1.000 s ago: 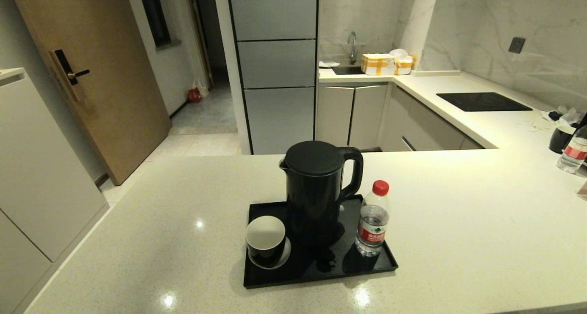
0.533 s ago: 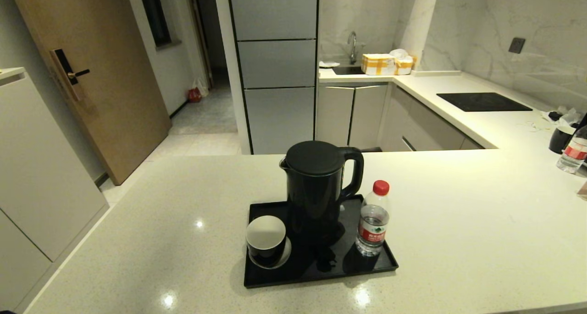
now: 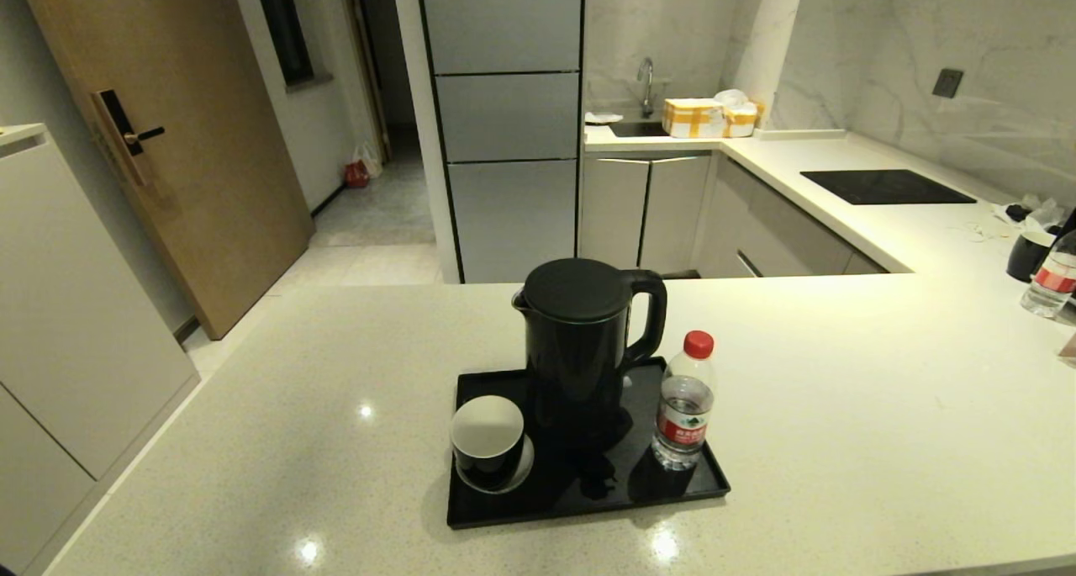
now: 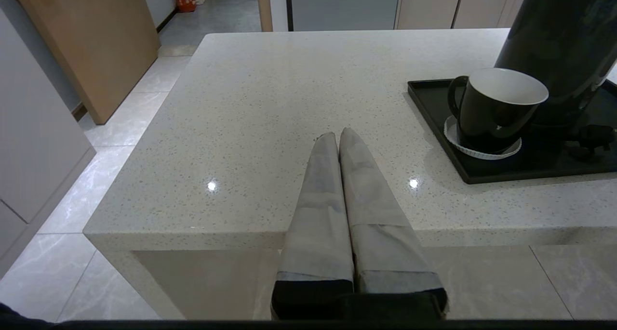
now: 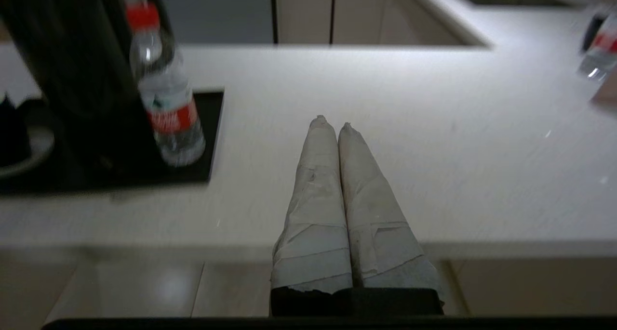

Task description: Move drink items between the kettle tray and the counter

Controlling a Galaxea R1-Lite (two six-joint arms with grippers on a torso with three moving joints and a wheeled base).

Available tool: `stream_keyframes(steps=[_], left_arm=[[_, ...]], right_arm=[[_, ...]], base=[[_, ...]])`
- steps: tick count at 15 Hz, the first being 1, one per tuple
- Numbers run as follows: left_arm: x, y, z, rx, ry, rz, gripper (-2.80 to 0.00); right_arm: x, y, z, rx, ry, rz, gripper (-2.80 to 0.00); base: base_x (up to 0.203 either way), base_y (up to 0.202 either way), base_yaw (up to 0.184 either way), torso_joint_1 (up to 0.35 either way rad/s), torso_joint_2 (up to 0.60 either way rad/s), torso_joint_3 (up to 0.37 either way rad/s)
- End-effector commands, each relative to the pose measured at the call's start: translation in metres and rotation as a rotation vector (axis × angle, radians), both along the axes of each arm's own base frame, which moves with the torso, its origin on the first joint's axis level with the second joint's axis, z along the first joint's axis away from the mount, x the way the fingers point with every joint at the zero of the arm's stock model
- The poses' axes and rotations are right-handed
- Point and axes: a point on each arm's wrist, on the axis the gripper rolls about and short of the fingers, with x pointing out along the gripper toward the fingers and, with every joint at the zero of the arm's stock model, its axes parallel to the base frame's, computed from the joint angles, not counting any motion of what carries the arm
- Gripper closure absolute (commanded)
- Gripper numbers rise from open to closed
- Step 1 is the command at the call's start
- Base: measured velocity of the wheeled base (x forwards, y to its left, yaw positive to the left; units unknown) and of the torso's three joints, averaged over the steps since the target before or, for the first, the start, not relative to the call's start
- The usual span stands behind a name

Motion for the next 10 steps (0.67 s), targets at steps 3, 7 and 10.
stream_keyframes(steps=[3, 7, 10], left_arm=[[0.0001, 0.0000, 0.0001, 0.000, 0.001, 0.000, 0.00], [0.0001, 0.0000, 0.0001, 0.000, 0.001, 0.000, 0.00], [0.0001, 0.0000, 0.0001, 0.000, 0.001, 0.000, 0.00]], right_arm=[[0.0011, 0.0002, -0.0064, 0.004, 0.039, 0.009, 0.00], [0.0011, 0.0001, -0.0063, 0.031, 0.038, 0.002, 0.00], [0.0012, 0.0000, -0.0068, 0.048, 0.039, 0.001, 0.00]], base=[[0.000, 0.000, 0.000, 0.000, 0.00, 0.000], [0.000, 0.000, 0.000, 0.000, 0.00, 0.000], [0.000, 0.000, 0.000, 0.000, 0.00, 0.000]])
